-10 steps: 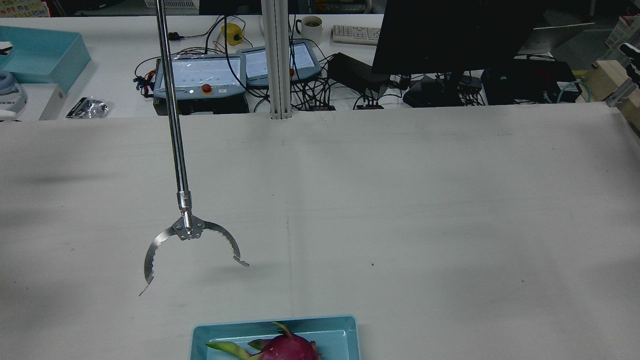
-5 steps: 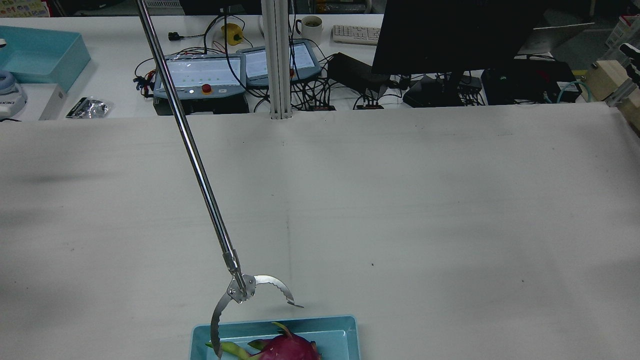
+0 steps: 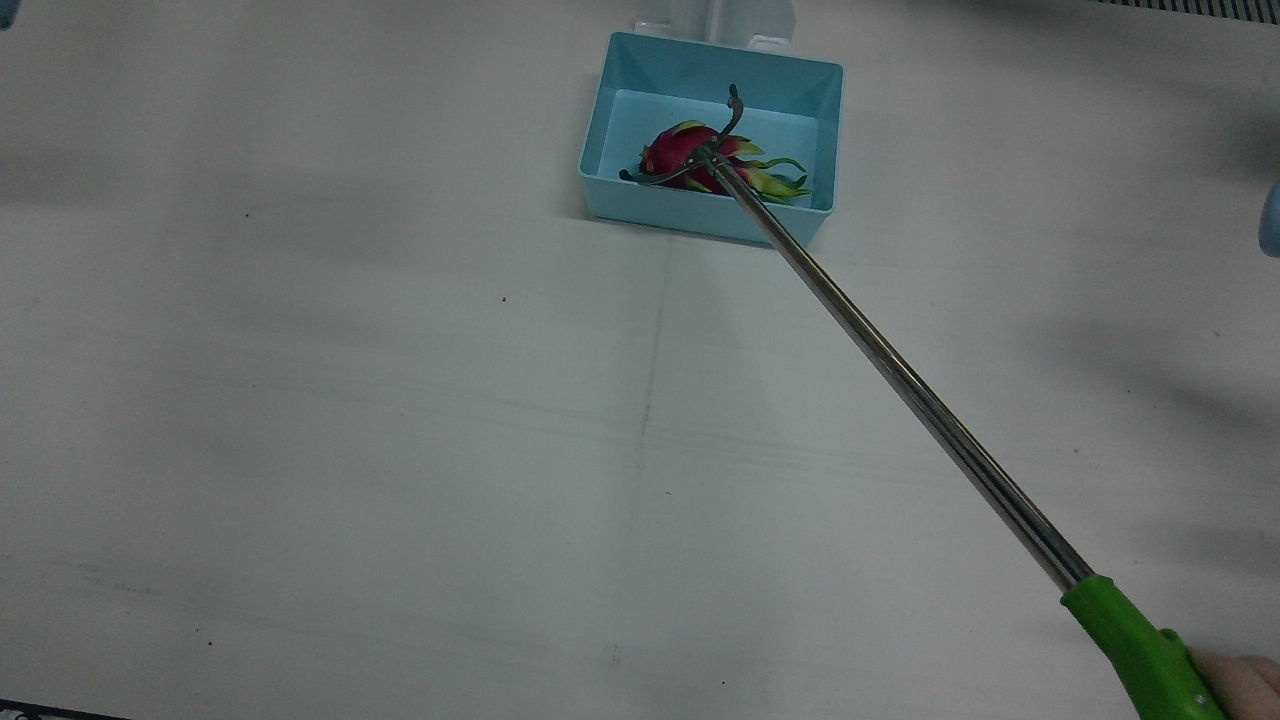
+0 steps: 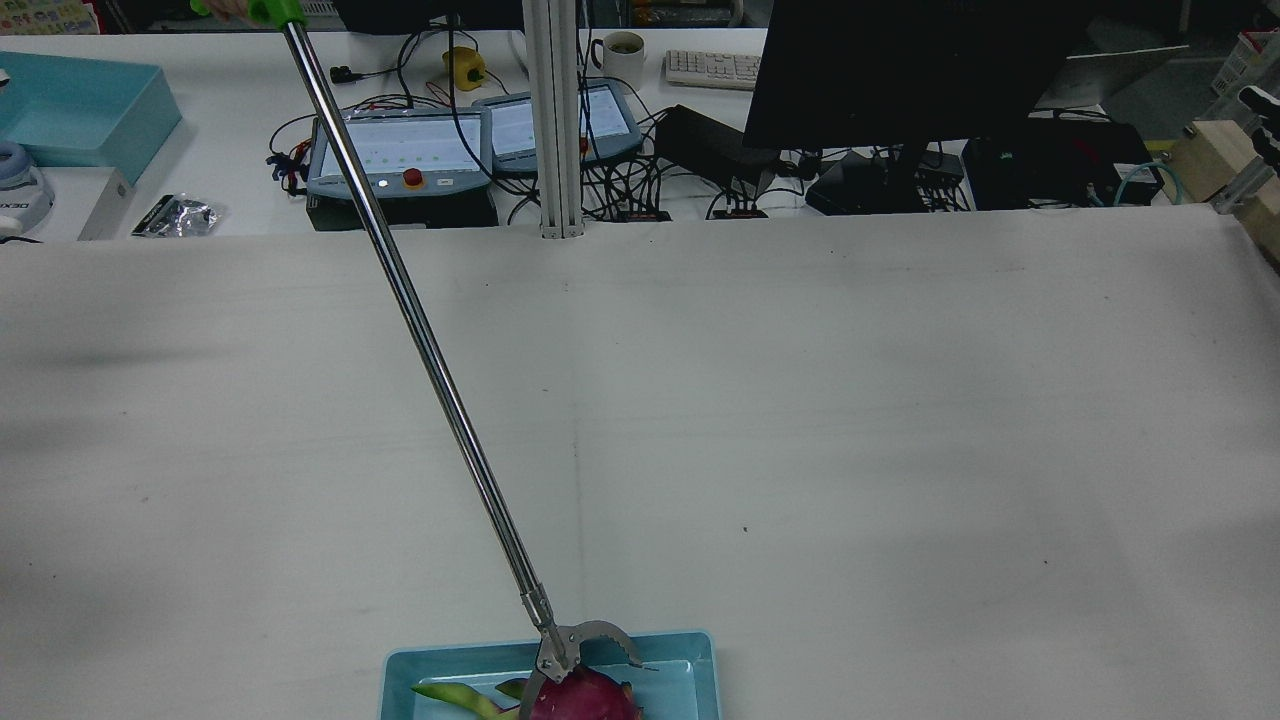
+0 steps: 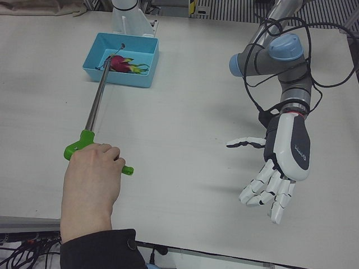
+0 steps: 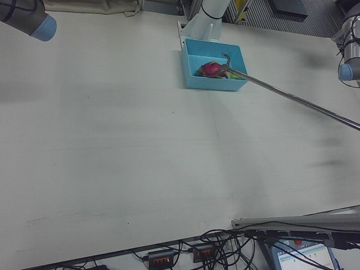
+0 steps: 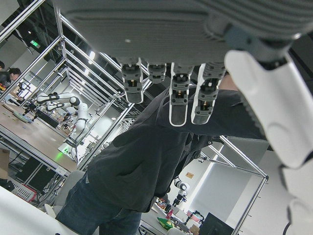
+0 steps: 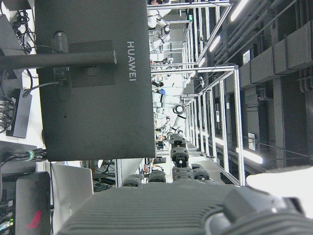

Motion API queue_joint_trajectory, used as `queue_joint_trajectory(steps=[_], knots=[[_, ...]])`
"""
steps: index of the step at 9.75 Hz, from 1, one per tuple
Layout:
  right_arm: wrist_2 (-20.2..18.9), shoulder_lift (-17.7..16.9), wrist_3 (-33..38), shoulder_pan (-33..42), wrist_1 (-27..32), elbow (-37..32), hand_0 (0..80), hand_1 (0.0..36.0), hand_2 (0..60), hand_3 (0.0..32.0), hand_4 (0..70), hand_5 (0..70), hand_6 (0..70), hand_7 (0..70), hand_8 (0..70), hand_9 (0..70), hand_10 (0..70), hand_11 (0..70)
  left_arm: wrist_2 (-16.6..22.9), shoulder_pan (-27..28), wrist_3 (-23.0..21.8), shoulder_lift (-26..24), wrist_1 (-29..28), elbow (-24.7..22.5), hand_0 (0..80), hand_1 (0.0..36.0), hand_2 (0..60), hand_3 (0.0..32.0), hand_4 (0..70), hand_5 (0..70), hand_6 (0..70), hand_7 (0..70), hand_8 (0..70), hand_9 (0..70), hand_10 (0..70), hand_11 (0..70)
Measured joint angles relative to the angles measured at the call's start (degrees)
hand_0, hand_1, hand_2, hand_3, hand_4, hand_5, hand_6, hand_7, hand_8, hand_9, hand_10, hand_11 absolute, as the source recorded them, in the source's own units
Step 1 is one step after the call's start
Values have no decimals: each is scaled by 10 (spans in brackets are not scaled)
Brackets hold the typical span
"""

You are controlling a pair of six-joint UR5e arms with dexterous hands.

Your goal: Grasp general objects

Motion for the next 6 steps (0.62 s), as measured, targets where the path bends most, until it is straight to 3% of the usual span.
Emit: queue_joint_trajectory(steps=[6], knots=[[0,0,0,0,0,0,0,0,0,0,0,0,0,0,0,0,0,0,0,-2,-3,1,-5,0,507,167,163,0,261,74,170,305,47,74,100,161]])
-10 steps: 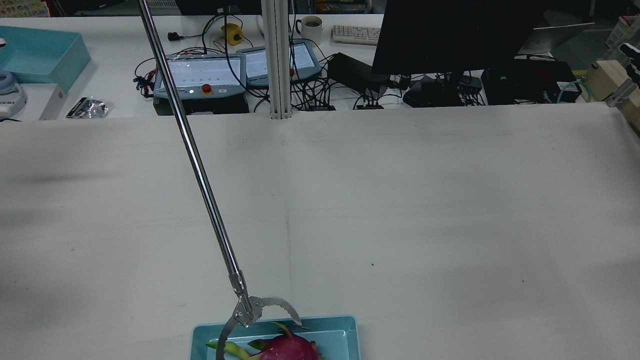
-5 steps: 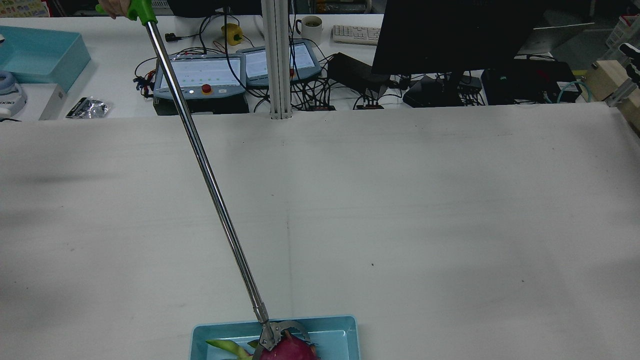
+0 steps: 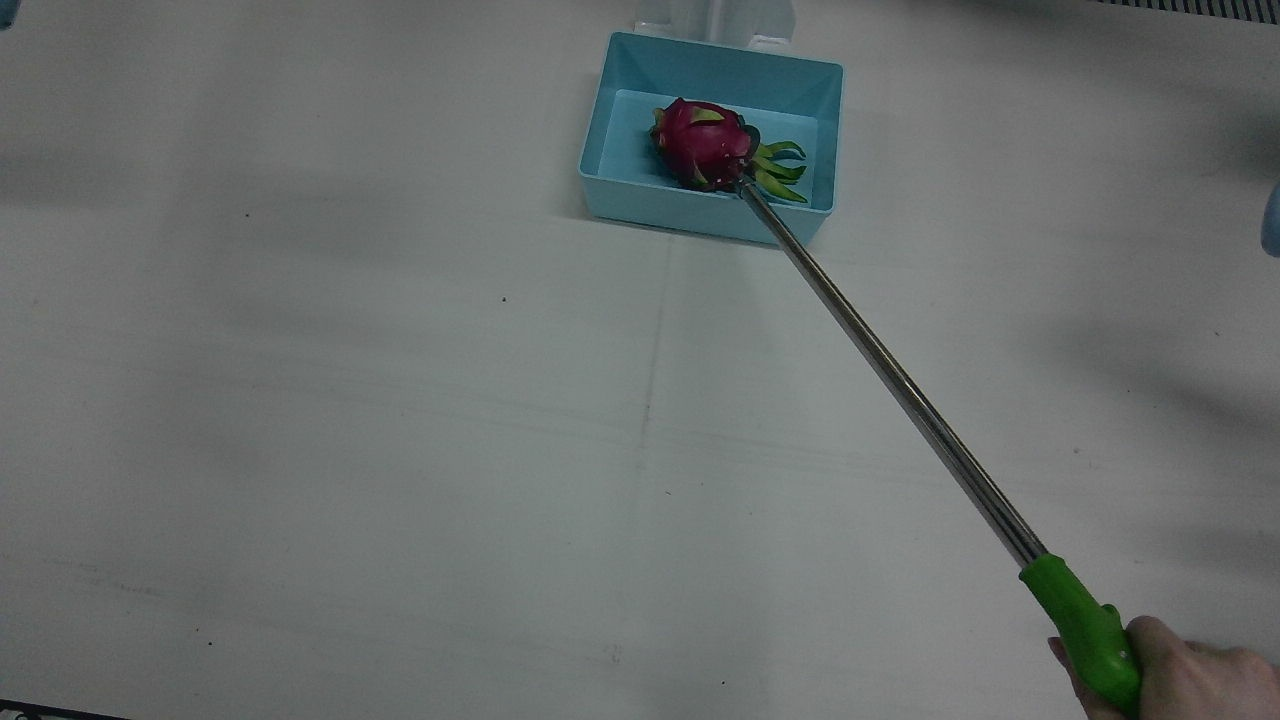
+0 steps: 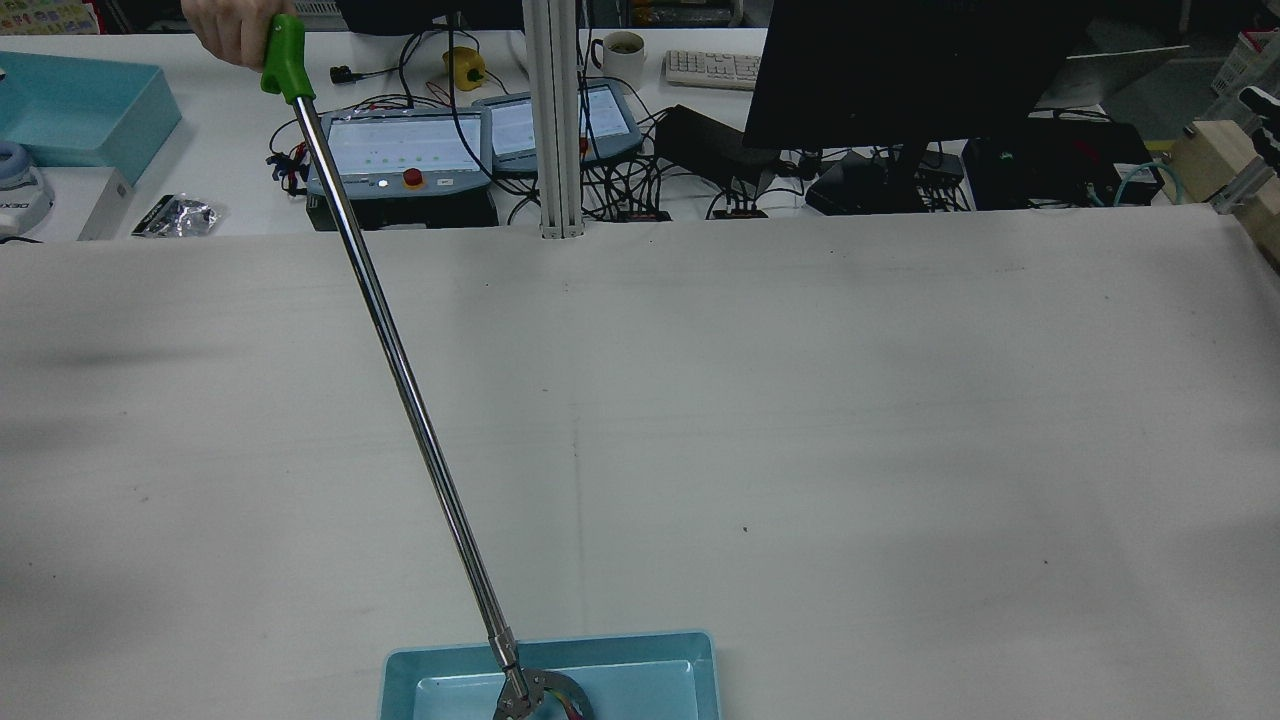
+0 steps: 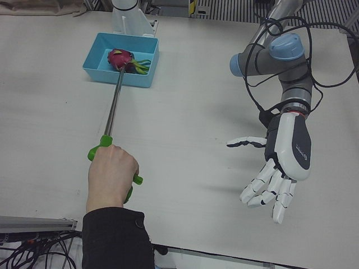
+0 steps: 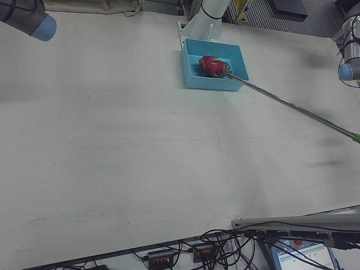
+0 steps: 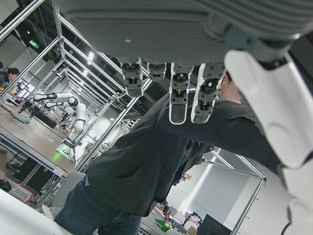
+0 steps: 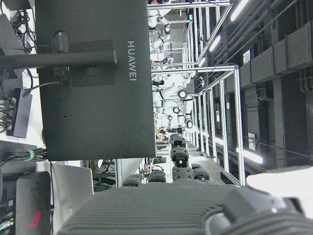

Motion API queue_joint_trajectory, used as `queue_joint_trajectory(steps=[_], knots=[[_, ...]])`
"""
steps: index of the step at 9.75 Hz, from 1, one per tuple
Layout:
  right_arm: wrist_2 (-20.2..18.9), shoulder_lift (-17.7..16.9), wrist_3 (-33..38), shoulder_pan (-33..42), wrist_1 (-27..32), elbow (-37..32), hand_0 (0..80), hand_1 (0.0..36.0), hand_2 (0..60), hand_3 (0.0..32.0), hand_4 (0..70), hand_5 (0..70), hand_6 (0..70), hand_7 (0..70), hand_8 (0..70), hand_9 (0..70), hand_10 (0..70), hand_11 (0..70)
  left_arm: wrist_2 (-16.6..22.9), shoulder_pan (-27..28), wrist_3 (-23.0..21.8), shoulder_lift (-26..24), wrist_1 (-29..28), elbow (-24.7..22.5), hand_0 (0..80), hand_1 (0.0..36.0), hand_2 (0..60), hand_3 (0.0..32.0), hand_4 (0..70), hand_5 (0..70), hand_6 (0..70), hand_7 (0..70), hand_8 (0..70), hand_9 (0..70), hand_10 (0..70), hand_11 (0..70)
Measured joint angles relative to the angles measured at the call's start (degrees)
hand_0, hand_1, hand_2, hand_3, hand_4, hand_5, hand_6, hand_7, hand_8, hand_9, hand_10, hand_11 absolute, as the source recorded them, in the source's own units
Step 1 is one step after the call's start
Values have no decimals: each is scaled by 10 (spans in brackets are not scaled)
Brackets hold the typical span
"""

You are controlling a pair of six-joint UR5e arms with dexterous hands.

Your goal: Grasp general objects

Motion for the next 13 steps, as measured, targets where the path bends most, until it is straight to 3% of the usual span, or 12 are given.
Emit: queue_joint_trajectory(steps=[10,11,12,13], knots=[[0,0,0,0,0,0,0,0,0,0,0,0,0,0,0,0,0,0,0,1,2,1,0,2,504,160,154,0,264,75,176,312,53,78,103,164],[0,1,0,0,0,0,0,0,0,0,0,0,0,0,0,0,0,0,0,1,2,1,0,3,505,161,161,0,273,91,190,341,65,104,122,192],[0,1,0,0,0,0,0,0,0,0,0,0,0,0,0,0,0,0,0,1,3,1,0,4,508,164,181,0,282,122,218,396,83,145,182,279],[0,1,0,0,0,0,0,0,0,0,0,0,0,0,0,0,0,0,0,1,3,1,0,5,508,167,196,0,282,134,226,407,110,188,232,352]])
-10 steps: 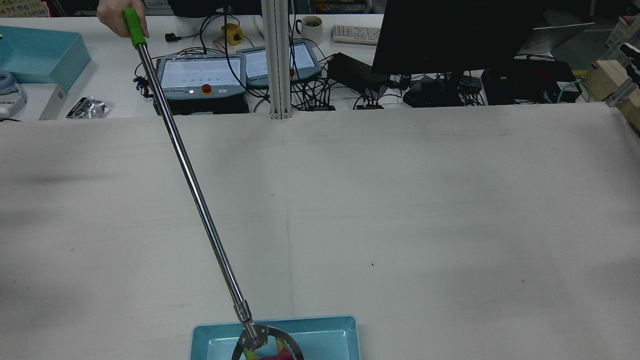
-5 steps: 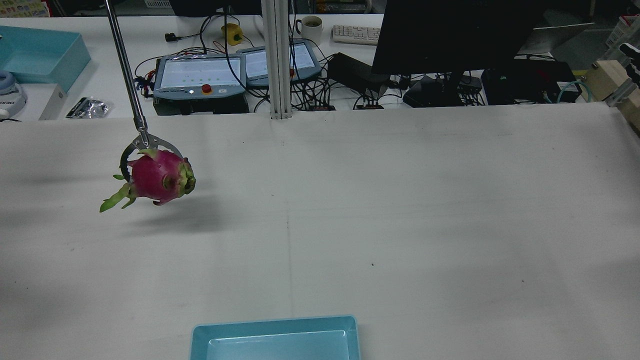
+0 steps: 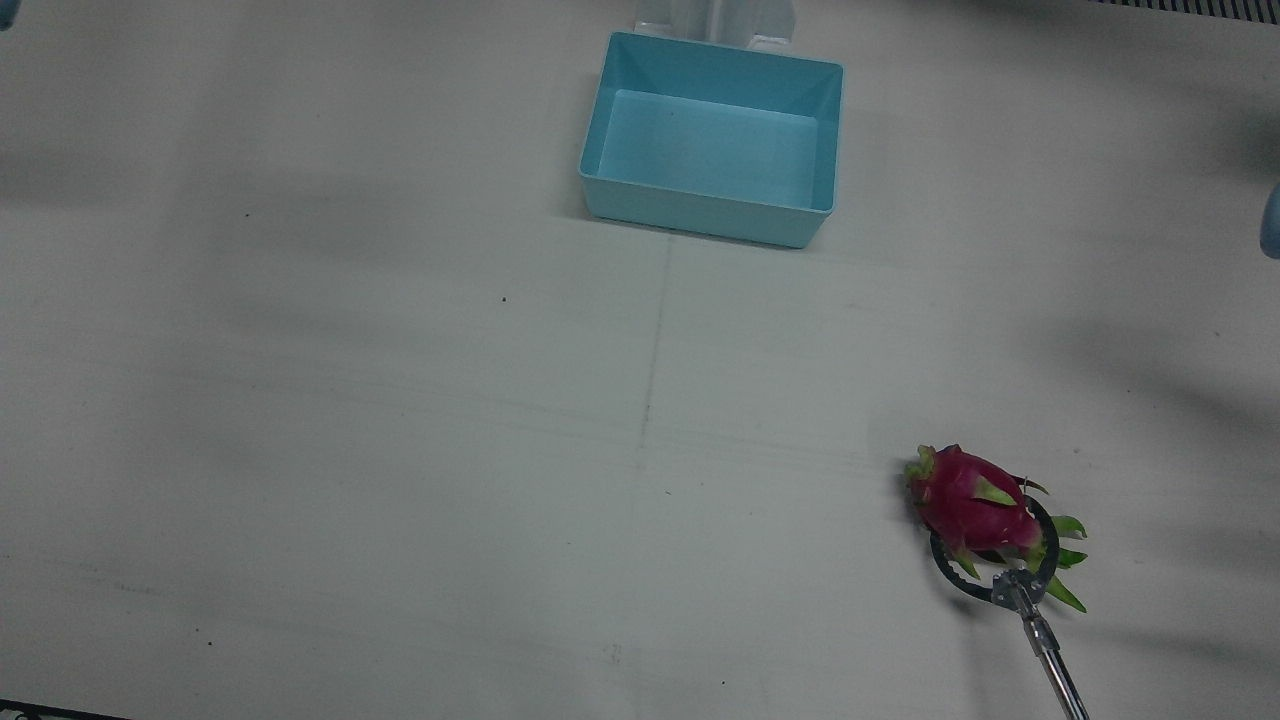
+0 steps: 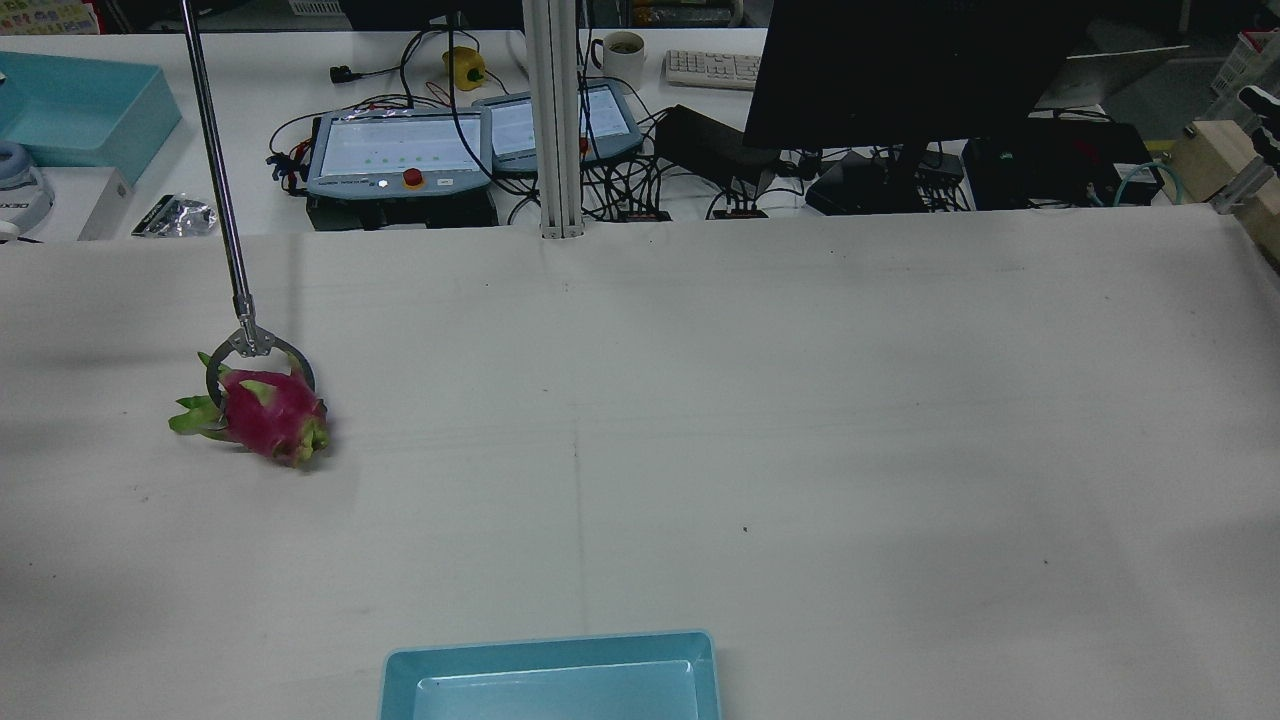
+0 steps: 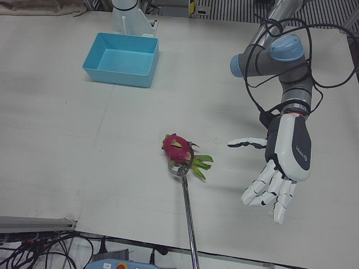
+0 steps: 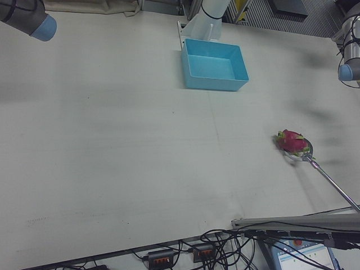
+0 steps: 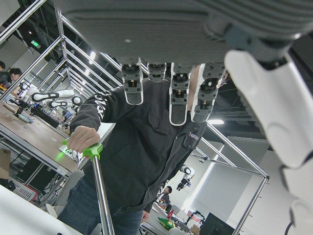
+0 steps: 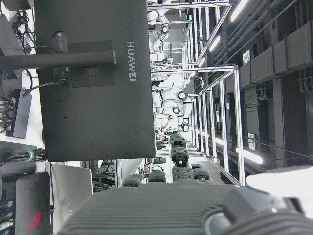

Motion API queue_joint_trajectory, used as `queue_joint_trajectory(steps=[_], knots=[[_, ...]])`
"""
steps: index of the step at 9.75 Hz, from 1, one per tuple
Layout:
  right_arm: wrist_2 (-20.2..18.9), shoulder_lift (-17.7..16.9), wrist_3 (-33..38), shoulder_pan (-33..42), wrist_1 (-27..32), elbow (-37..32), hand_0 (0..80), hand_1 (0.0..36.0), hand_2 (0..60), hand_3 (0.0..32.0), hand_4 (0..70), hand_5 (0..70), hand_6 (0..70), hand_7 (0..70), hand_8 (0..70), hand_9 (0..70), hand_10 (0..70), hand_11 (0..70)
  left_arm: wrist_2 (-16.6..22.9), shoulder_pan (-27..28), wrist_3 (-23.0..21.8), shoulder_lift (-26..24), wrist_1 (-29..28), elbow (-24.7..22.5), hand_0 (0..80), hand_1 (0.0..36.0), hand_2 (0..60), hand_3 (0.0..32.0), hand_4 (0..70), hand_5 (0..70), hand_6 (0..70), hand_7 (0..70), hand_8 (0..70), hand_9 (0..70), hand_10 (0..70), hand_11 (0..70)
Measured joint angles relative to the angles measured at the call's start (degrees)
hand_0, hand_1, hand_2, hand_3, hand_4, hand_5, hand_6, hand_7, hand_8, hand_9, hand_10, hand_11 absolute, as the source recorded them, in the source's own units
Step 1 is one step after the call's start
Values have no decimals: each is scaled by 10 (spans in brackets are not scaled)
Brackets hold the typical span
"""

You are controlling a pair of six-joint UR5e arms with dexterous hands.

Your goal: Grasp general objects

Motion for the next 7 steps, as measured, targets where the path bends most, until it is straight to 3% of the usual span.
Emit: queue_joint_trajectory(steps=[1,3,7], knots=[[0,0,0,0,0,0,0,0,0,0,0,0,0,0,0,0,0,0,0,0,0,0,0,0,511,169,198,0,284,138,228,402,123,209,262,395],[0,0,0,0,0,0,0,0,0,0,0,0,0,0,0,0,0,0,0,1,1,0,0,1,510,166,191,0,280,141,221,384,115,189,270,407],[0,0,0,0,0,0,0,0,0,0,0,0,0,0,0,0,0,0,0,-1,-1,1,0,-1,497,148,161,0,256,124,194,355,96,137,246,371]])
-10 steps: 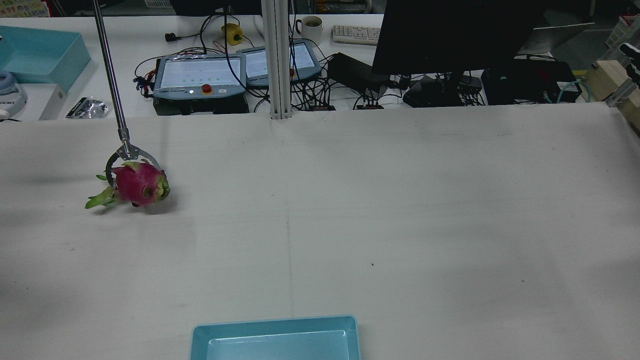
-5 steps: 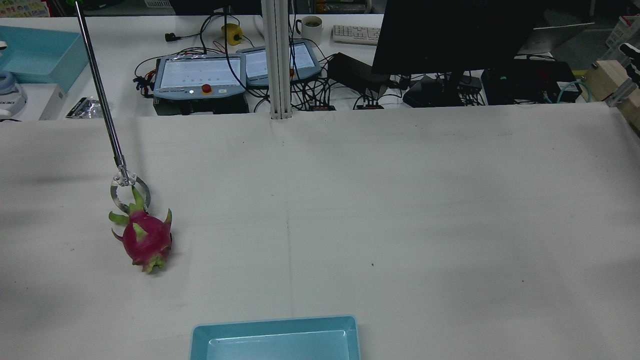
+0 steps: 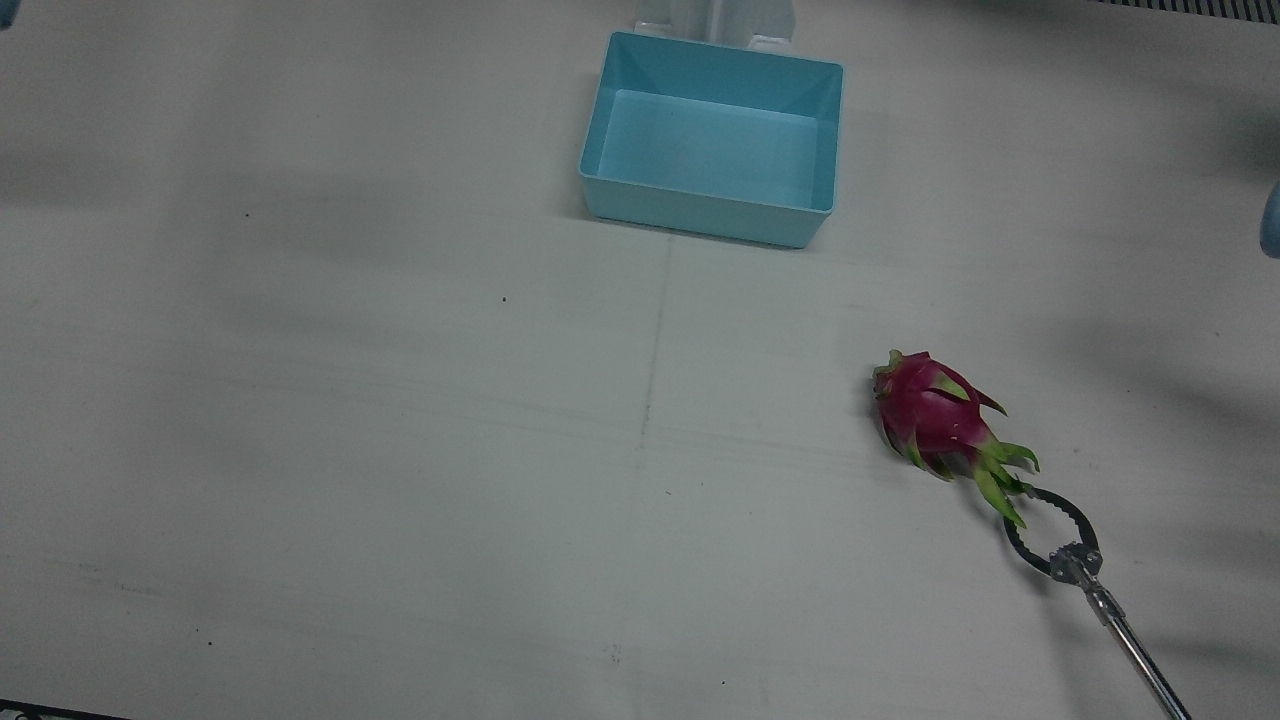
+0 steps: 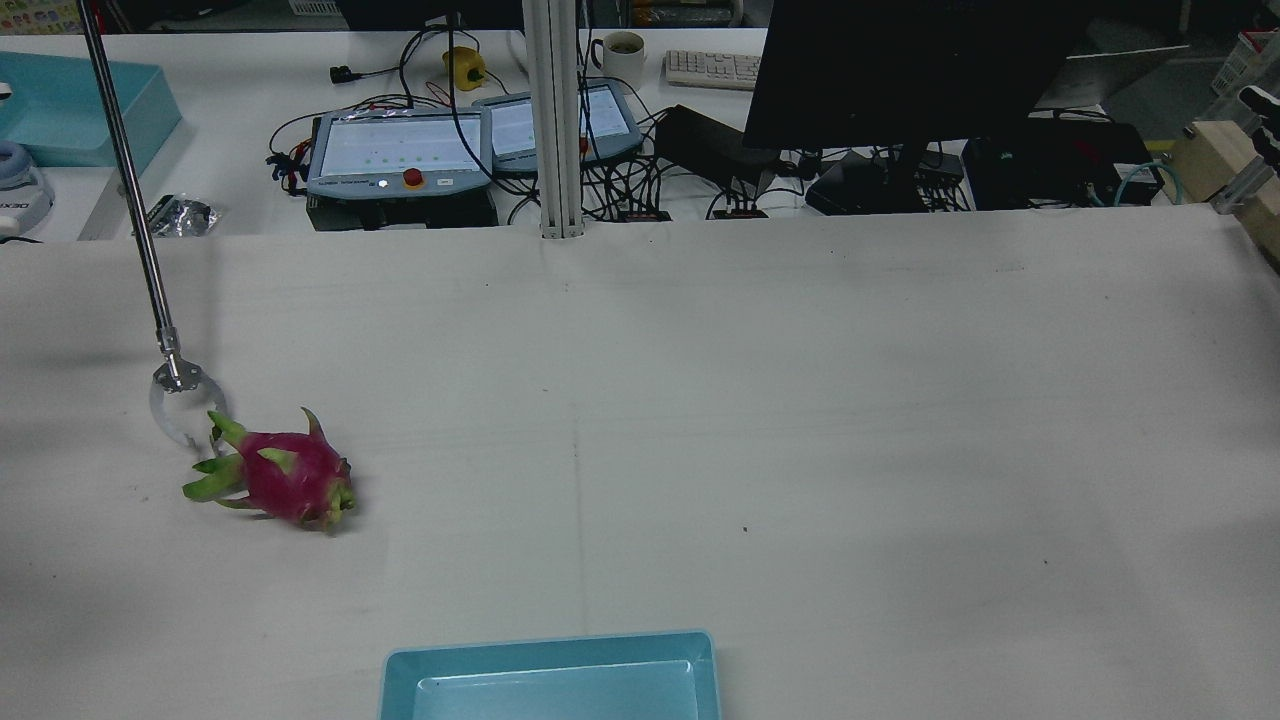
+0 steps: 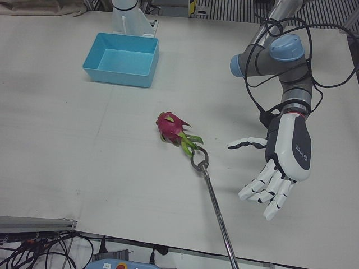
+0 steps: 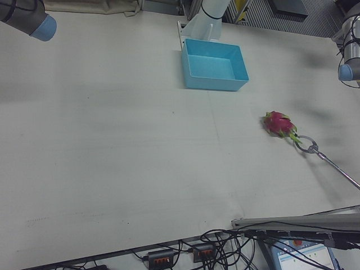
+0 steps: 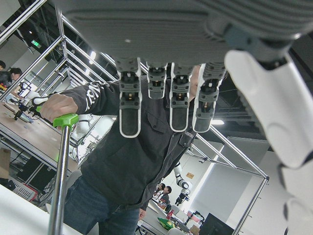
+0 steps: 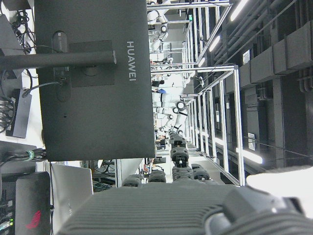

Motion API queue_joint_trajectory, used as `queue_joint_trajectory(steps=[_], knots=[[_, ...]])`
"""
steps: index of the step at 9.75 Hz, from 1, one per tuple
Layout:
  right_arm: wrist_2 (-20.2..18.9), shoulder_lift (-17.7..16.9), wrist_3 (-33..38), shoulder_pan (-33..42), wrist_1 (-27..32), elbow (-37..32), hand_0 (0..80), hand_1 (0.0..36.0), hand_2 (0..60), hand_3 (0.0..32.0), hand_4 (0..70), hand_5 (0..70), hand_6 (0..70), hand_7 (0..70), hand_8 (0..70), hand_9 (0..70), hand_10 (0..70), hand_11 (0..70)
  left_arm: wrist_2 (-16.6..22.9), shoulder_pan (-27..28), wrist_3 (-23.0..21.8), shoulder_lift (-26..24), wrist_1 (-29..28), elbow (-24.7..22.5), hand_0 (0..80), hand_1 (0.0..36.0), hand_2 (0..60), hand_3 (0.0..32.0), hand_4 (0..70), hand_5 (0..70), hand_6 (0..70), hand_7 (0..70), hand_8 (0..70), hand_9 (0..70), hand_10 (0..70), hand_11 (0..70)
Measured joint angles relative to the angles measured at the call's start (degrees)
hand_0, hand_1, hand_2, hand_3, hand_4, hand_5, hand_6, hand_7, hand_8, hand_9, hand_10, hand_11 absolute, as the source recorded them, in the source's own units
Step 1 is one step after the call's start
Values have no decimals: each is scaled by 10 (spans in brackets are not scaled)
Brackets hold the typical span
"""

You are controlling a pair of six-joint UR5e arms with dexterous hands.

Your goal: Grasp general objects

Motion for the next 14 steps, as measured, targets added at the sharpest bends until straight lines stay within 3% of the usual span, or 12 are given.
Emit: queue_joint_trajectory(steps=[2,4,8,14], knots=[[0,0,0,0,0,0,0,0,0,0,0,0,0,0,0,0,0,0,0,-3,-24,7,0,-6,505,167,187,0,247,119,184,349,80,127,231,351],[0,0,0,0,0,0,0,0,0,0,0,0,0,0,0,0,0,0,1,-1,-37,25,0,-12,502,161,173,0,232,100,175,343,73,120,229,348],[0,0,0,0,0,0,0,0,0,0,0,0,0,0,0,0,0,0,18,-9,-46,56,-2,-29,500,155,140,0,220,73,144,298,51,66,161,248],[0,0,0,0,0,0,0,0,0,0,0,0,0,0,0,0,0,0,46,-33,-46,78,-3,-53,500,154,126,0,204,63,132,279,45,52,146,228]])
